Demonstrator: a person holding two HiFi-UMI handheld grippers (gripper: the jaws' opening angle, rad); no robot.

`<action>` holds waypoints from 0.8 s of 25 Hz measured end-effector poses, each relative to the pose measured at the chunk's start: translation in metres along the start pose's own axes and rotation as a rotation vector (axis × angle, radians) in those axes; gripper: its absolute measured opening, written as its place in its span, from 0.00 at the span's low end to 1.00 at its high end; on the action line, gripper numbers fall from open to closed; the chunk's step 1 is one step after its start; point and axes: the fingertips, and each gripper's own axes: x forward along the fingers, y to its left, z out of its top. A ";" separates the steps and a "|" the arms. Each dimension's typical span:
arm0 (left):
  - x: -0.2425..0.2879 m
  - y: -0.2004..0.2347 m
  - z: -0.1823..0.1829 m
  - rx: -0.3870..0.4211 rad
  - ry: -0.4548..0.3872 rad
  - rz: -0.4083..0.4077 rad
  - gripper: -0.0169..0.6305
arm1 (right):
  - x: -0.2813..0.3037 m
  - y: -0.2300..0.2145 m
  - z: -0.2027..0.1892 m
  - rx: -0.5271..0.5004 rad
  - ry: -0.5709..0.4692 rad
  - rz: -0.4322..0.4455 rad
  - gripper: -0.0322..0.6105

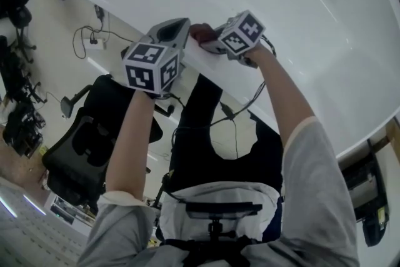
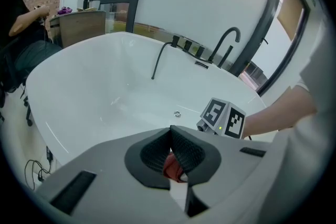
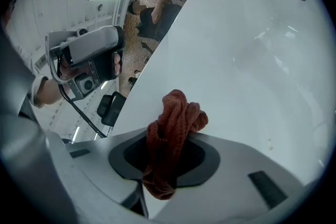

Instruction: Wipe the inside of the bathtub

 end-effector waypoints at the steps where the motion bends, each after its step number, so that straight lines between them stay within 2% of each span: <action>1: 0.004 0.000 0.001 0.000 0.007 -0.004 0.04 | 0.001 -0.001 0.002 -0.001 0.001 0.007 0.22; 4: 0.016 -0.005 0.000 0.005 0.028 -0.020 0.04 | 0.002 -0.002 -0.003 0.019 -0.001 0.027 0.21; 7: 0.026 -0.019 -0.002 0.017 0.041 -0.043 0.04 | -0.002 -0.005 -0.030 0.036 0.025 0.022 0.21; 12: 0.047 -0.043 0.003 0.047 0.063 -0.089 0.04 | -0.030 -0.030 -0.124 0.120 0.172 -0.036 0.21; 14: 0.057 -0.051 0.003 0.066 0.079 -0.103 0.04 | -0.040 -0.039 -0.154 0.182 0.183 -0.051 0.21; 17: 0.071 -0.057 0.001 0.085 0.098 -0.118 0.04 | -0.041 -0.044 -0.164 0.236 0.145 -0.047 0.21; 20: 0.083 -0.057 0.004 0.104 0.110 -0.134 0.04 | -0.032 -0.047 -0.146 0.180 0.129 -0.045 0.21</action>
